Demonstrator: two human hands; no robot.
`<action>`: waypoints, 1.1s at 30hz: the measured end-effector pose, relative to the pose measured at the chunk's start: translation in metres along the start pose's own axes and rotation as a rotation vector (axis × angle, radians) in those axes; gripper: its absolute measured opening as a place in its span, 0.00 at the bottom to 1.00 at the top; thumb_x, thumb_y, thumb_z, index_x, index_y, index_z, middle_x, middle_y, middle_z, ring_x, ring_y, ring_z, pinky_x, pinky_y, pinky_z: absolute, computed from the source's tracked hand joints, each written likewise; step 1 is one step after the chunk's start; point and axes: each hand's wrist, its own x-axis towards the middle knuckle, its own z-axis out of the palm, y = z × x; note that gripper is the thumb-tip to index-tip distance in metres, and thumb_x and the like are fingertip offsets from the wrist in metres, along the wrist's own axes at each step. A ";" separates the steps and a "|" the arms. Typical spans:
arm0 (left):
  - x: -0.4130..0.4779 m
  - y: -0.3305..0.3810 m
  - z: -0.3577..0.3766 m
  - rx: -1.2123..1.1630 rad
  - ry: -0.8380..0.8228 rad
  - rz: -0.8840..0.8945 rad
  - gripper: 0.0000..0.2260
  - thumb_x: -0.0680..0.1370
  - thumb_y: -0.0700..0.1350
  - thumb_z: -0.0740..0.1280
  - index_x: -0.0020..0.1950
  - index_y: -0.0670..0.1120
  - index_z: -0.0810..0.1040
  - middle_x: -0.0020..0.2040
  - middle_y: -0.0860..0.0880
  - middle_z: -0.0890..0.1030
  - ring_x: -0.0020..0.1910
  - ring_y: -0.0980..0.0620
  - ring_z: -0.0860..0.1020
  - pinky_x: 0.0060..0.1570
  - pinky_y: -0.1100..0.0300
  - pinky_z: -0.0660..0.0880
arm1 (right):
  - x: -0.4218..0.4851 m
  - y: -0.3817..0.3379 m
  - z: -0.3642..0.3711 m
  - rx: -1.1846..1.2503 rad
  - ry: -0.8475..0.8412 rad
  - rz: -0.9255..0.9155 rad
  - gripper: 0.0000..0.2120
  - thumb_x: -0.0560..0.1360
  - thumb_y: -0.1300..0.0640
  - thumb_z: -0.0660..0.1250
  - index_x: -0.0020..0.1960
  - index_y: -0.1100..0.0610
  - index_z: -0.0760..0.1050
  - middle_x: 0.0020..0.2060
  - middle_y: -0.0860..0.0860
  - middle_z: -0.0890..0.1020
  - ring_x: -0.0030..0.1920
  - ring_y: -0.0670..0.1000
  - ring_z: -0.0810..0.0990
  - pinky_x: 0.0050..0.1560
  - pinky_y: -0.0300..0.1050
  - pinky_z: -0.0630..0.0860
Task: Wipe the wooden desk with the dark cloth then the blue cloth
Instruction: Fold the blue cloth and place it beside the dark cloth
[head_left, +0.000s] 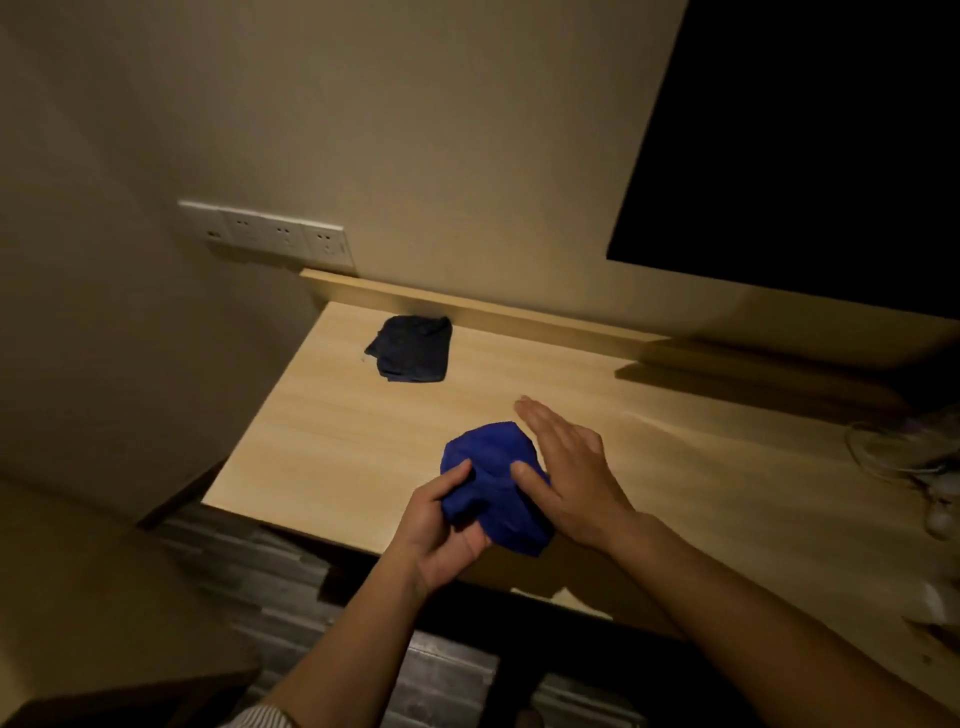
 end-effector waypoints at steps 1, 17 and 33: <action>-0.002 0.011 0.001 -0.012 -0.004 0.021 0.21 0.80 0.42 0.69 0.72 0.35 0.79 0.68 0.34 0.81 0.59 0.35 0.85 0.59 0.41 0.83 | 0.007 -0.003 0.002 0.082 0.035 0.144 0.34 0.78 0.33 0.48 0.78 0.49 0.66 0.77 0.47 0.68 0.77 0.49 0.64 0.73 0.53 0.59; 0.021 0.229 -0.083 0.390 0.281 0.181 0.13 0.84 0.42 0.66 0.68 0.40 0.79 0.60 0.41 0.87 0.59 0.41 0.86 0.56 0.49 0.81 | 0.189 -0.122 0.106 0.701 0.127 0.509 0.12 0.87 0.49 0.57 0.53 0.57 0.70 0.46 0.55 0.80 0.44 0.53 0.80 0.39 0.43 0.71; 0.222 0.449 -0.174 1.708 0.327 0.294 0.30 0.83 0.56 0.68 0.82 0.50 0.63 0.77 0.42 0.69 0.78 0.39 0.67 0.75 0.43 0.66 | 0.402 -0.112 0.211 0.079 0.139 0.719 0.18 0.84 0.50 0.63 0.72 0.54 0.68 0.64 0.51 0.72 0.61 0.53 0.77 0.59 0.48 0.77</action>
